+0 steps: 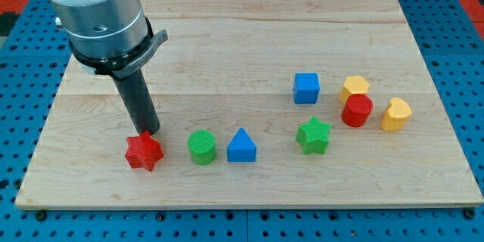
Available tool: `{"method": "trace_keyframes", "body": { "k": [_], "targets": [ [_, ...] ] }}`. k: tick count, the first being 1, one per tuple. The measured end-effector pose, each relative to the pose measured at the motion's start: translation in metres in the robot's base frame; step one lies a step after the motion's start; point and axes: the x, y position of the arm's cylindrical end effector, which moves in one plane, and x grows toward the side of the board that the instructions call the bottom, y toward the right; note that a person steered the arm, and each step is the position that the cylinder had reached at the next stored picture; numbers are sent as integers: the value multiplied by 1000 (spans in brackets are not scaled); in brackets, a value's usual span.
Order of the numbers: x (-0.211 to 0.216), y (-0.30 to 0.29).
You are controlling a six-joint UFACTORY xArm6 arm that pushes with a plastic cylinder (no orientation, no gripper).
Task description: Slide the blue cube and hexagon to the left side of the board
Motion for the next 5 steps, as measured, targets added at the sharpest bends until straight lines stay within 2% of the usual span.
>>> {"method": "trace_keyframes", "body": {
  "k": [1,2,3,4,5],
  "targets": [
    [-30,35],
    [-63,126],
    [-130,195],
    [-152,281],
    [-130,387]
  ]
}}
